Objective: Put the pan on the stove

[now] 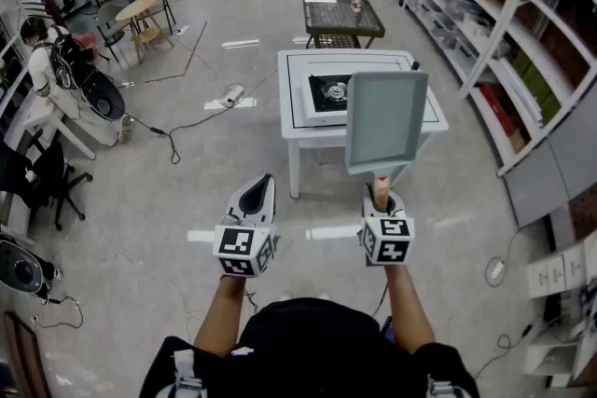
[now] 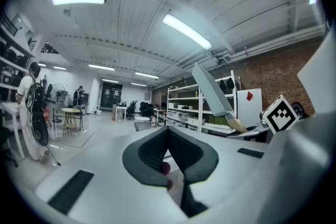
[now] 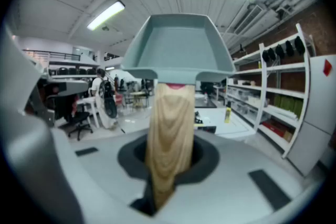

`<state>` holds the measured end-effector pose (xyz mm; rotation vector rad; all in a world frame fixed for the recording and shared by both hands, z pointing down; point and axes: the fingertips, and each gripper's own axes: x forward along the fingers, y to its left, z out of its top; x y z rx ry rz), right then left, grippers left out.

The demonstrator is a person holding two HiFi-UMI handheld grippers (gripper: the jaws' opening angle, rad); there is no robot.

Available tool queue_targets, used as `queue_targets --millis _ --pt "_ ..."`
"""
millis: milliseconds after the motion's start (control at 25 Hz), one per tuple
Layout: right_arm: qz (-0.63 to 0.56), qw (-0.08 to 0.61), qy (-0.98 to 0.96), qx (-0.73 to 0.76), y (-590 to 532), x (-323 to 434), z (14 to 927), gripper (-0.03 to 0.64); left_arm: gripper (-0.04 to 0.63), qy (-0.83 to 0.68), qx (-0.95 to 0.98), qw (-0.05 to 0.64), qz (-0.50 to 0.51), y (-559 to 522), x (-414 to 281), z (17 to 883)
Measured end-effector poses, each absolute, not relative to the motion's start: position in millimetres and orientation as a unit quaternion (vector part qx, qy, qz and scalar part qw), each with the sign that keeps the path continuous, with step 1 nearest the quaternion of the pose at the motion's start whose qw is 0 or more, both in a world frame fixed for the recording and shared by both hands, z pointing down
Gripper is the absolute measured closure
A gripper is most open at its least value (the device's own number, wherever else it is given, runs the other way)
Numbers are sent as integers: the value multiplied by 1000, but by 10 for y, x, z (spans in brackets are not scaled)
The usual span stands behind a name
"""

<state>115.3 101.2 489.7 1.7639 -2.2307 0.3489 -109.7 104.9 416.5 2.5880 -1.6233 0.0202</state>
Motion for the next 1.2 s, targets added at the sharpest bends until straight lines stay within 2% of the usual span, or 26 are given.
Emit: queue_targets --millis 280,1200 --pt "129 134 -773 607 1054 1197 4940 554 574 -540 840 1 53 1131 -1015 4230" --pt "141 152 -792 574 953 1541 5227 551 574 -566 821 4 77 1160 -591 4604"
